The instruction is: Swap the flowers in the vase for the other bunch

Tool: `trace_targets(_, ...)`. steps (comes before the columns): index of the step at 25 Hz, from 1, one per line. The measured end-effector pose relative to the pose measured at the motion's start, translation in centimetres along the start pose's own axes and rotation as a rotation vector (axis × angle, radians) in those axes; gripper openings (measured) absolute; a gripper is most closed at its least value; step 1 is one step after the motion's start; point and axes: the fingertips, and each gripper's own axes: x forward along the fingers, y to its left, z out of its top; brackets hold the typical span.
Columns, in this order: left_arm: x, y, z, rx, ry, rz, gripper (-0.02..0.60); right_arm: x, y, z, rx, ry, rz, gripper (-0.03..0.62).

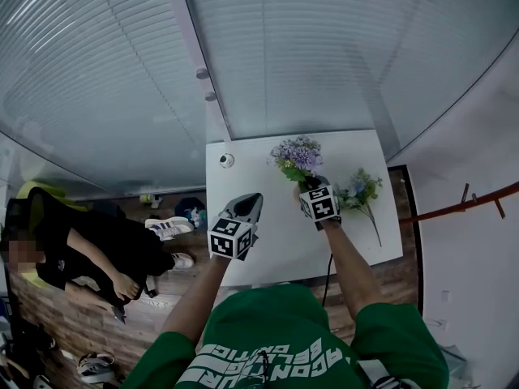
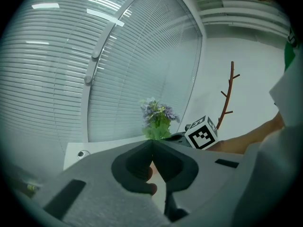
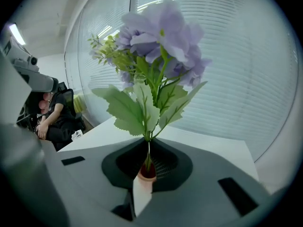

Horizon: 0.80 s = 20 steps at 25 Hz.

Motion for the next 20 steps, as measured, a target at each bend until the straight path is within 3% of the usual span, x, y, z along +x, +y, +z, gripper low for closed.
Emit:
trace_targets(9, -1.2, -0.2, 1.0, 0.0, -0.037, 0.005, 0.009, -4.3, -0.4, 6.0, -0.016, -0.131, -0.022, 0.03)
trace_targets(15, -2.3, -0.1, 2.7, -0.001, -0.08, 0.021, 0.009, -9.1, -1.4, 11.3, 0.047, -0.256, -0.015, 0.03)
trace_targets(20, -3.0, 0.2, 3.5, -0.003, -0.096, 0.039, 0.009, -11.6, -2.0, 13.3, 0.065, -0.284, -0.006, 0.029)
